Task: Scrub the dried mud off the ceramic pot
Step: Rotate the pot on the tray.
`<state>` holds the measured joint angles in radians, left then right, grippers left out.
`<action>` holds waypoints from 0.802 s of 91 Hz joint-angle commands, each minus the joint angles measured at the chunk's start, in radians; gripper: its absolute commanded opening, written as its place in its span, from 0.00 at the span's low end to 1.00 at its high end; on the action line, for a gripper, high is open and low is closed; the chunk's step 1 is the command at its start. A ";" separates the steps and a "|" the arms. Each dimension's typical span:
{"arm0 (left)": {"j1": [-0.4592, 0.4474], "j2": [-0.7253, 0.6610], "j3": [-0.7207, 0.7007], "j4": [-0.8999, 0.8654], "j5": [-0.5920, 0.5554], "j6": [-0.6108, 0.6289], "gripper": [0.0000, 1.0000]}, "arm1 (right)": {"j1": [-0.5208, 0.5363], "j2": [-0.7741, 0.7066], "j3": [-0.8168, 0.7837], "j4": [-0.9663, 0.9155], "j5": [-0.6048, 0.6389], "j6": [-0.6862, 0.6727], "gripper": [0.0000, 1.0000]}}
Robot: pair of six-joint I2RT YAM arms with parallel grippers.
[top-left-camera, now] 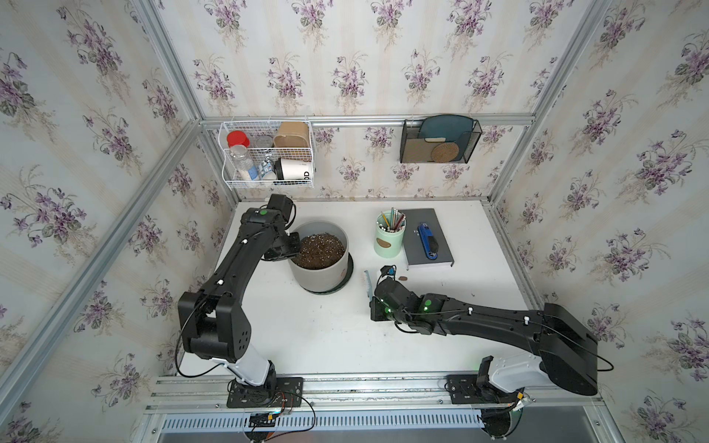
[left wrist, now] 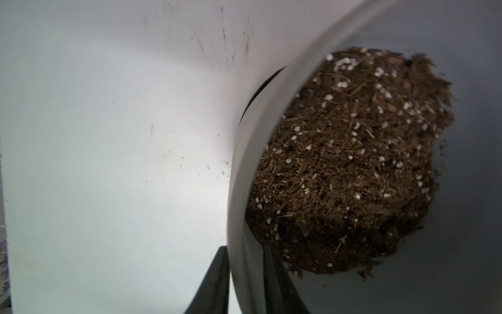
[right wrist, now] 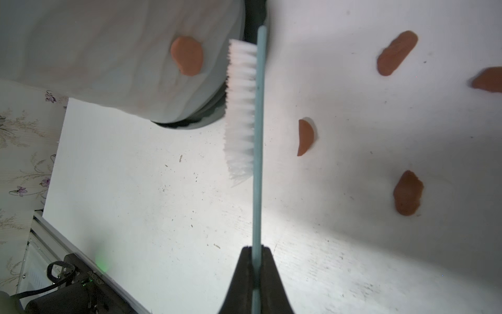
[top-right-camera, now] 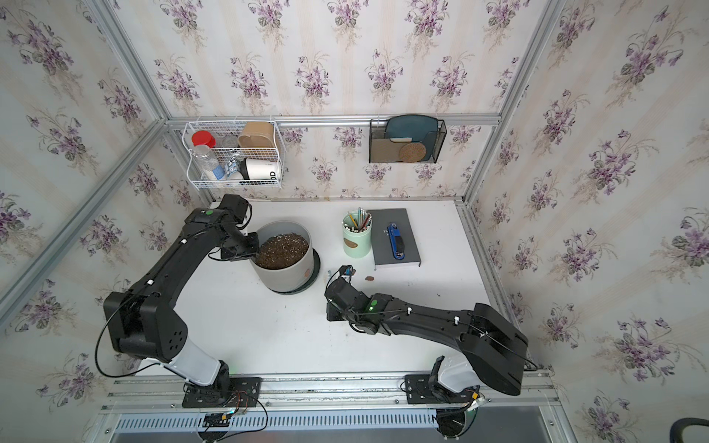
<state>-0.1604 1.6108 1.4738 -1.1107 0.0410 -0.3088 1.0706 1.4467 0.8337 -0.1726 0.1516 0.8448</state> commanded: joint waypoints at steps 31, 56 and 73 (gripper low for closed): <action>0.022 0.112 0.139 0.047 0.029 0.023 0.39 | -0.002 0.048 0.037 0.018 0.007 -0.019 0.00; 0.023 0.124 0.102 0.054 0.028 0.028 0.25 | -0.057 0.107 0.077 0.029 0.006 -0.026 0.00; 0.022 0.111 0.092 0.050 0.051 0.026 0.10 | -0.083 0.174 0.094 0.077 -0.014 -0.033 0.00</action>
<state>-0.1379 1.7321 1.5700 -1.0794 0.0437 -0.2489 0.9894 1.5982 0.9188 -0.1528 0.1448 0.8295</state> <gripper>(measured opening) 0.139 0.091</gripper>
